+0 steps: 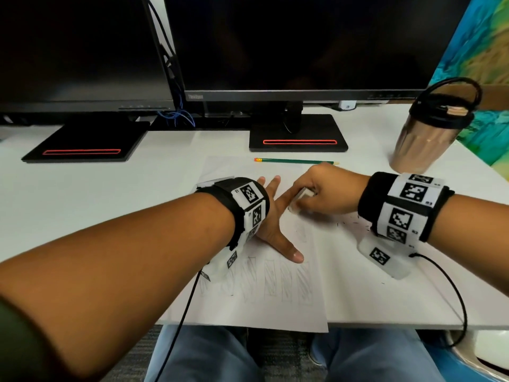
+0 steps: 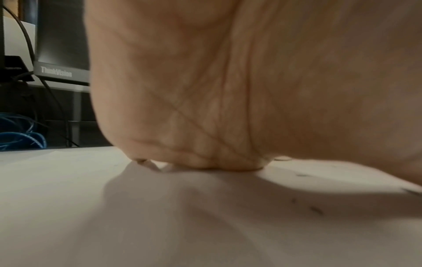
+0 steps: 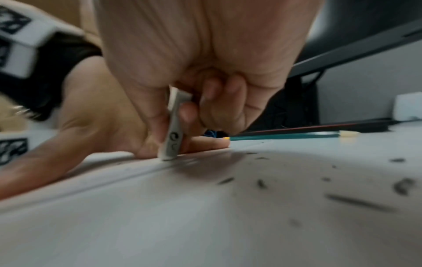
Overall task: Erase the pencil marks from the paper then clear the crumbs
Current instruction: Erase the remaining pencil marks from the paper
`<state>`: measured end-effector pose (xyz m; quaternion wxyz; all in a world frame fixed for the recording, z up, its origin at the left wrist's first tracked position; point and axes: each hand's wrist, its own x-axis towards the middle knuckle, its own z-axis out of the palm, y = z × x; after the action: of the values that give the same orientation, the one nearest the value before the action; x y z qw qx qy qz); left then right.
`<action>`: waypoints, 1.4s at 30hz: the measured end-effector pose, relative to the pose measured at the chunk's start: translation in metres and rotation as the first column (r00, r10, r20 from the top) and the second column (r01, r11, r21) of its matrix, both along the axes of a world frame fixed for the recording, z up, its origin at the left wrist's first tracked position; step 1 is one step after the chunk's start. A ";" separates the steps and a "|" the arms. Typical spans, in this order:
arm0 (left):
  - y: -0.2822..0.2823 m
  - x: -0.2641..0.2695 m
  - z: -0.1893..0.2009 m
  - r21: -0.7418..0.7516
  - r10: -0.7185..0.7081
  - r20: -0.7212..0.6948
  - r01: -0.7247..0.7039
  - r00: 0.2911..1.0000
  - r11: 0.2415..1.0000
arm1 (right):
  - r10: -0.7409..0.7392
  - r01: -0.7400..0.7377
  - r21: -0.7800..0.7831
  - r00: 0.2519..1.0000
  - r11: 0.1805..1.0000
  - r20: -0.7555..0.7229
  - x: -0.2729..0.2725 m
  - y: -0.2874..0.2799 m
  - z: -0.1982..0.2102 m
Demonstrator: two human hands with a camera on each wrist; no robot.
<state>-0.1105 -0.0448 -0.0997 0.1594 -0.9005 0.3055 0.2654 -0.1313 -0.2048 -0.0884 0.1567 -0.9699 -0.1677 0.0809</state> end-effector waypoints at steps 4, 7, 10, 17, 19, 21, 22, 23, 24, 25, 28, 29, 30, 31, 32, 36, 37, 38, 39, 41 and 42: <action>-0.003 0.001 0.000 0.050 -0.003 0.004 0.003 1.000 0.999 | 0.094 -0.094 0.016 0.995 0.995 -0.026 -0.008 0.010 -0.003; -0.003 0.001 0.001 0.034 0.004 -0.002 -0.004 1.000 0.999 | 0.057 -0.055 0.038 0.997 0.998 -0.052 -0.004 0.008 -0.002; -0.004 0.002 0.000 0.016 0.000 0.000 0.000 1.000 1.000 | 0.021 -0.021 0.009 1.000 1.000 0.003 -0.003 0.004 0.000; -0.002 0.003 -0.001 -0.002 0.007 0.010 -0.007 1.000 1.000 | 0.027 -0.026 0.022 0.999 0.999 -0.028 -0.004 0.002 0.002; -0.003 0.003 -0.001 0.006 0.007 0.012 -0.007 1.000 1.000 | 0.061 -0.061 -0.016 0.998 0.998 -0.003 -0.006 0.005 0.001; -0.003 0.004 -0.002 0.022 0.008 0.010 -0.009 1.000 1.000 | 0.127 -0.127 0.005 0.991 0.992 -0.050 -0.014 0.012 0.000; -0.003 0.004 -0.003 0.021 0.011 0.007 -0.012 1.000 1.000 | 0.133 -0.129 0.039 0.987 0.991 -0.093 -0.018 0.013 0.000; -0.002 0.005 -0.003 0.015 0.013 0.008 -0.013 1.000 1.000 | 0.112 -0.106 0.062 0.987 0.992 -0.114 -0.017 0.010 0.001; -0.001 0.004 -0.003 0.008 0.013 0.012 -0.013 1.000 1.000 | 0.071 -0.064 0.062 0.992 0.996 -0.107 -0.013 0.007 0.002; -0.001 0.004 -0.003 0.002 0.010 0.018 -0.010 1.000 1.000 | 0.033 -0.029 0.052 0.996 0.998 -0.078 -0.010 0.004 0.003; -0.002 0.004 -0.003 -0.004 0.004 0.027 -0.004 1.000 1.000 | 0.049 -0.049 -0.008 0.998 0.999 0.027 -0.010 0.006 0.000; -0.003 0.004 -0.003 -0.002 0.004 0.027 -0.004 1.000 1.000 | 0.078 -0.078 -0.013 0.997 0.997 0.026 -0.013 0.008 -0.001; -0.002 0.005 -0.004 0.001 0.004 0.025 -0.004 1.000 1.000 | 0.092 -0.092 0.001 0.996 0.996 0.001 -0.018 0.011 0.000; -0.002 0.005 -0.005 0.001 0.004 0.025 -0.004 1.000 1.000 | 0.088 -0.087 0.028 0.996 0.996 -0.029 -0.022 0.012 0.001; -0.001 0.005 -0.005 -0.001 0.003 0.027 -0.003 1.000 1.000 | 0.067 -0.065 0.038 0.997 0.997 -0.038 -0.021 0.010 0.002; -0.001 0.004 -0.003 -0.004 -0.003 0.037 0.004 0.999 1.000 | -0.003 0.004 -0.010 0.999 1.000 0.054 -0.013 0.004 0.001; -0.002 0.004 -0.003 0.001 -0.008 0.039 0.008 0.999 1.000 | 0.015 -0.015 0.004 0.999 1.000 0.029 -0.014 0.005 0.000; -0.002 0.005 -0.004 0.005 -0.011 0.041 0.011 0.999 1.000 | 0.041 -0.040 0.035 0.999 0.999 -0.019 -0.017 0.006 -0.001; -0.002 0.006 -0.004 0.004 -0.013 0.044 0.013 0.999 1.000 | 0.053 -0.049 0.063 0.996 0.997 -0.065 -0.020 0.007 0.000; -0.001 0.007 -0.006 -0.011 -0.010 0.044 0.010 0.999 1.000 | 0.011 -0.007 0.064 0.998 0.998 -0.068 -0.018 0.004 0.001; 0.000 0.007 -0.006 -0.021 -0.007 0.043 0.007 0.999 1.000 | -0.013 0.015 0.048 1.000 0.999 -0.027 -0.016 0.003 0.001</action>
<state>-0.1040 -0.0445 -0.1060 0.1575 -0.9065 0.3079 0.2423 -0.1472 -0.2023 -0.0871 0.1828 -0.9659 -0.1608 0.0885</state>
